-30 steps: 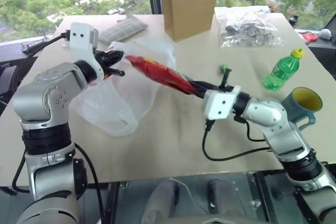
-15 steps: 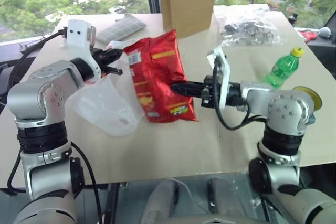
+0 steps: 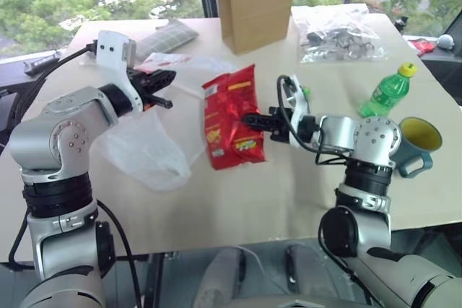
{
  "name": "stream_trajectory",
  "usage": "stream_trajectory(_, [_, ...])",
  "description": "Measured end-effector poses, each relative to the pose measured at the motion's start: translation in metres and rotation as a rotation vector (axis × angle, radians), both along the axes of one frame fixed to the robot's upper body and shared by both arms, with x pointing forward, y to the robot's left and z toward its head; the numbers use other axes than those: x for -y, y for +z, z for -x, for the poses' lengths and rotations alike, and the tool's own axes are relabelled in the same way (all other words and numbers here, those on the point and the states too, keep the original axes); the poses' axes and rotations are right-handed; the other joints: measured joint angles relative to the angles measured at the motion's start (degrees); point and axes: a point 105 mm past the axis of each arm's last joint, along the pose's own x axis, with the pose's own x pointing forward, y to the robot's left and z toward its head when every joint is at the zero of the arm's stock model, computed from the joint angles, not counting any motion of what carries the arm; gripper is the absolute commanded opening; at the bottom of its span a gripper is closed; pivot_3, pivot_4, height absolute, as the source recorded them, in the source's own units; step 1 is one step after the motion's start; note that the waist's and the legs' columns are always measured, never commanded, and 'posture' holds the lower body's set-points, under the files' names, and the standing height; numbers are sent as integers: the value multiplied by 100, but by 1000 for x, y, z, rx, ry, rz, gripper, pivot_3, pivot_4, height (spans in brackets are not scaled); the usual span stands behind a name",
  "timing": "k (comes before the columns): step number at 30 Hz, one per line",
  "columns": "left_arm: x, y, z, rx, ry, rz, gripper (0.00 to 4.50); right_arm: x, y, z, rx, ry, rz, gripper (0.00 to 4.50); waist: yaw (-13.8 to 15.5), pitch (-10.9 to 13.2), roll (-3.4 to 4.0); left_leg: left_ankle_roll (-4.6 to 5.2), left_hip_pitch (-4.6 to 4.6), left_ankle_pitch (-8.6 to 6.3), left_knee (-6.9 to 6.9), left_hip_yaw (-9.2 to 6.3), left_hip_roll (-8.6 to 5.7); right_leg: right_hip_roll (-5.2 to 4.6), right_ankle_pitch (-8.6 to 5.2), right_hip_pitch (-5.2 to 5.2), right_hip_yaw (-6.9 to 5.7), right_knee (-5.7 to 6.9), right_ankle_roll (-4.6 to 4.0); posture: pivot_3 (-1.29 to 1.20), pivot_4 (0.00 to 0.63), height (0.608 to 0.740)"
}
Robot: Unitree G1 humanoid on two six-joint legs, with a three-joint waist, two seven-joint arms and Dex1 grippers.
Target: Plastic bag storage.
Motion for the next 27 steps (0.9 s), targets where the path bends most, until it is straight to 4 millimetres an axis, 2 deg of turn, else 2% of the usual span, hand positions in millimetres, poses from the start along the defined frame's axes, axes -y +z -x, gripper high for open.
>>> stream_trajectory(4, [2,-3,2,-9,-11,-5,0,2,-5,-8,-49,-39,-24,117,-71,0,0,1,-1,0,-2,8,3,2,0,-5,7,0,0,0,150,740])
stream_trajectory(9, [15,-3,5,-3,-38,-8,0,-5,-4,-25,-95,-94,-92,117,-87,0,0,0,-1,0,-8,18,8,7,0,-14,15,3,0,0,150,740])
stream_trajectory(13, [27,-9,6,-23,-64,-30,0,-21,7,-29,-81,-77,-136,117,-86,0,0,1,-1,0,-10,21,8,7,0,-15,19,3,0,0,150,740])
stream_trajectory(16, [29,-10,5,-28,-56,-22,0,-32,10,-27,-74,-51,-142,117,-87,0,0,1,-1,0,-11,21,8,8,0,-16,19,2,0,0,150,740])
stream_trajectory(23, [44,-4,1,-7,-83,-4,0,-70,-3,-17,-73,60,-83,117,-91,0,0,1,-1,0,-11,23,9,11,1,-17,20,2,1,0,150,740])
stream_trajectory(27, [51,-6,2,-26,-99,21,0,-84,-11,-22,-94,63,-72,117,-92,0,0,1,-2,0,-10,24,8,10,1,-18,21,2,1,0,150,740])
